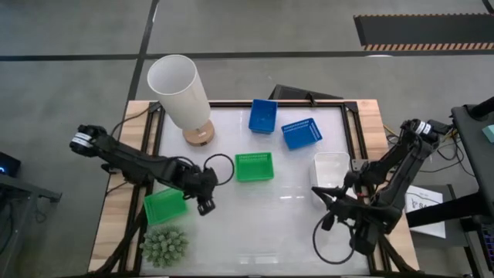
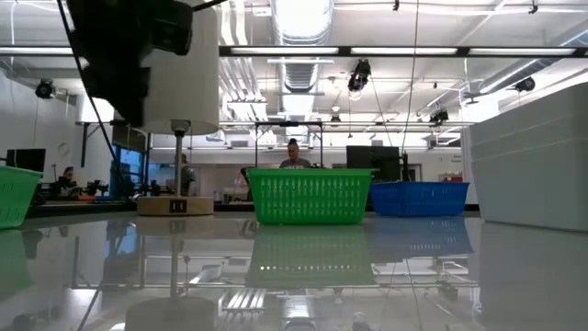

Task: Stack baskets by color
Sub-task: Stack the bottom green bin on top of the top green bins

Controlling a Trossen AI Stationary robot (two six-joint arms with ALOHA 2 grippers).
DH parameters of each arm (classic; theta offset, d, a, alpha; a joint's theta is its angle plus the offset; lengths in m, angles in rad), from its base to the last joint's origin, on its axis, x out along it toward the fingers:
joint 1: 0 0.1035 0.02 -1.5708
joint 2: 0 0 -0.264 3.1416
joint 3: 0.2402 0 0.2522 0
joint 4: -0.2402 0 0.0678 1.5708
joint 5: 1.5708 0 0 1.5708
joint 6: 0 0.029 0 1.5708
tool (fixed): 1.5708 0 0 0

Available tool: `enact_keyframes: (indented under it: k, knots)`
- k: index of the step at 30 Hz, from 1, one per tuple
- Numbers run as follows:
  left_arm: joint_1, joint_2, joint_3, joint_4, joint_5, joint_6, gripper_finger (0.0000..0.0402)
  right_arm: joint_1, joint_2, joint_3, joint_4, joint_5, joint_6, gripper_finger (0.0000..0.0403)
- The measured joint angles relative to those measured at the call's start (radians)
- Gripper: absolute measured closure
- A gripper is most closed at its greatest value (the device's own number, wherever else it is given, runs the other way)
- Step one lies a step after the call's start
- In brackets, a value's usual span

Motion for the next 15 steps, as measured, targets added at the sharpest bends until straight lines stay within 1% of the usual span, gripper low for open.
enact_keyframes:
  k: [2,5,7,9,11,12,15]
  knots:
    - [0.000,0.009,0.028,-0.069,0.022,-0.060,0.0332,-0.035,-0.003,0.043,0.002,0.007,-0.068,0.0394]
    - [-0.002,0.036,0.061,-0.119,0.077,-0.105,0.0332,-0.096,-0.008,0.097,0.001,0.007,-0.168,0.0394]
    - [-0.008,0.055,0.071,-0.122,0.127,-0.107,0.0332,-0.151,-0.012,0.114,0.002,-0.022,-0.206,0.0394]
    - [-0.010,0.081,0.078,-0.123,0.162,-0.095,0.0332,-0.213,-0.014,0.112,0.006,-0.074,-0.223,0.0394]
    - [-0.010,0.105,0.082,-0.123,0.178,-0.074,0.0332,-0.283,-0.014,0.090,0.061,-0.157,-0.263,0.0394]
    - [-0.010,0.117,0.085,-0.124,0.179,-0.059,0.0332,-0.319,-0.014,0.072,0.122,-0.218,-0.307,0.0394]
    - [-0.009,0.146,0.091,-0.123,0.180,-0.009,0.0332,-0.420,-0.013,0.000,0.390,-0.451,-0.539,0.0394]
